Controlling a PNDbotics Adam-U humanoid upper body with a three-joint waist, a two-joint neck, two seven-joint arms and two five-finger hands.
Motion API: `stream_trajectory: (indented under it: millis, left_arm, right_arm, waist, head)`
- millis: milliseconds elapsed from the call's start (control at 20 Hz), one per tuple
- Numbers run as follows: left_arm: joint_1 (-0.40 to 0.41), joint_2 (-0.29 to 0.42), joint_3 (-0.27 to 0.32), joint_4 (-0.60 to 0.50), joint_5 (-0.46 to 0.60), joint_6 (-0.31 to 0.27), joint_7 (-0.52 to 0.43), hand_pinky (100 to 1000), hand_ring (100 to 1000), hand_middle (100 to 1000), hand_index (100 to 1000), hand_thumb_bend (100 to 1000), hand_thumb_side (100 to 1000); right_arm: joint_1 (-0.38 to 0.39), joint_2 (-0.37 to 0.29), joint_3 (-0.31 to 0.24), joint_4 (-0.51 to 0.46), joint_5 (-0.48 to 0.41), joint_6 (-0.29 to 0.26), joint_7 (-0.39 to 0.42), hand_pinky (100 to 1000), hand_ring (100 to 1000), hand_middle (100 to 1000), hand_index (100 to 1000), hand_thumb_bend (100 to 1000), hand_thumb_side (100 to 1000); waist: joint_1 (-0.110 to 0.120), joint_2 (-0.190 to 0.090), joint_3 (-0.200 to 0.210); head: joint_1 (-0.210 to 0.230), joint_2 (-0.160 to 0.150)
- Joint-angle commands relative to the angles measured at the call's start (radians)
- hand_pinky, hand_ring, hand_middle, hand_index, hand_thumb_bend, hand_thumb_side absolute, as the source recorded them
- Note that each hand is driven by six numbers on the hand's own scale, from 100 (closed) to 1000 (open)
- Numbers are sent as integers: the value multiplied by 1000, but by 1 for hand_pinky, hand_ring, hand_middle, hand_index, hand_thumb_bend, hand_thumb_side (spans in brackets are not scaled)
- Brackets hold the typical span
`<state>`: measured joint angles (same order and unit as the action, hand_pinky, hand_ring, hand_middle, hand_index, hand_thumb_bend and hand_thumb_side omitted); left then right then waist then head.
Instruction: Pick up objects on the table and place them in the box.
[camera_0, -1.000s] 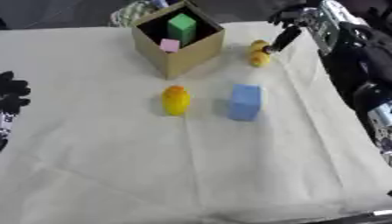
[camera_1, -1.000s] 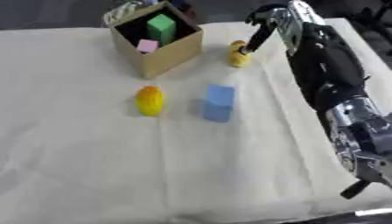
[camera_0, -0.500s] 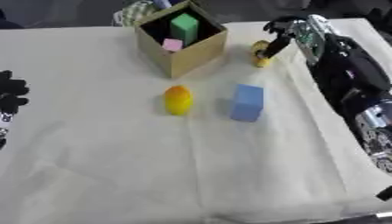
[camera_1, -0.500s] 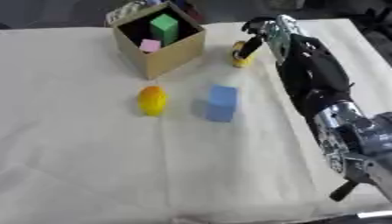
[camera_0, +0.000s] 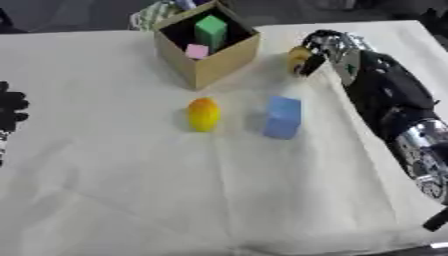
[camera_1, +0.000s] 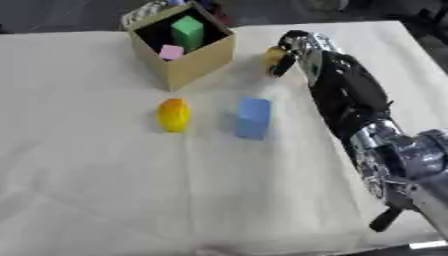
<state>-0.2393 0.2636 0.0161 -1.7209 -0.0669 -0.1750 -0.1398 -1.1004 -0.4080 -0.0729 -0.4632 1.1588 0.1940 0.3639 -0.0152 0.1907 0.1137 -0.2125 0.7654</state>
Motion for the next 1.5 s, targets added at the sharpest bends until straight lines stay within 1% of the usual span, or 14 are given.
stream_trajectory:
  millis: [50,350,400,500,550,600,650,900,1050,1300,1500]
  left_arm:
    - [-13,11,4,-17,1,-1,1,775,785,731,896,251,657]
    - [-12,11,4,-16,1,0,3,775,785,730,896,252,656]
    - [-12,11,4,-16,1,0,3,775,785,730,896,248,658]
    - [-12,11,5,-16,1,0,4,775,785,729,896,252,656]
    - [-11,11,5,-16,1,0,4,775,785,729,896,251,657]
    - [-11,12,5,-16,1,0,5,775,785,729,896,251,657]
    - [-10,12,5,-16,1,1,5,775,785,729,896,251,657]
    - [-8,12,5,-15,1,1,5,775,784,728,896,252,656]
    - [-6,13,4,-15,1,1,5,775,784,728,896,253,656]
    - [-7,14,0,-15,1,1,1,774,784,727,896,254,655]
    - [-11,13,-4,-14,2,0,-3,774,784,727,896,254,654]
  right_arm:
    - [-17,-15,-1,-2,26,21,-18,781,784,706,791,151,100]
    - [-15,-13,-6,-17,52,43,-126,681,634,466,580,128,100]
    - [-15,-12,-6,-18,54,44,-142,662,611,415,529,100,100]
    - [-14,-10,-6,-23,56,47,-177,649,596,386,501,114,100]
    - [-15,-11,-6,-28,57,48,-196,617,567,330,442,100,100]
    - [-16,-11,-7,-36,54,46,-215,604,552,297,409,100,100]
    - [-18,-11,-8,-49,46,42,-234,590,540,280,394,100,100]
    - [-47,-11,-3,-129,-19,18,-281,556,516,258,381,100,100]
    - [-80,7,8,-174,-55,9,-298,537,501,251,378,100,100]
    - [-130,73,43,-223,-77,-26,-295,537,501,261,390,100,100]
    - [-152,143,61,-231,-62,-46,-280,542,504,268,397,100,100]
  waist:
    - [16,-16,1]
    - [17,-20,0]
    - [17,-20,-1]
    - [17,-20,-1]
    - [17,-20,-1]
    - [18,-20,-1]
    - [18,-21,-1]
    - [15,-24,-2]
    - [11,-27,1]
    - [9,-30,14]
    - [11,-29,30]
  head:
    - [0,5]
    - [2,5]
    - [2,5]
    - [3,5]
    - [4,5]
    - [4,5]
    - [5,5]
    - [7,5]
    - [6,5]
    - [-1,5]
    - [-13,5]
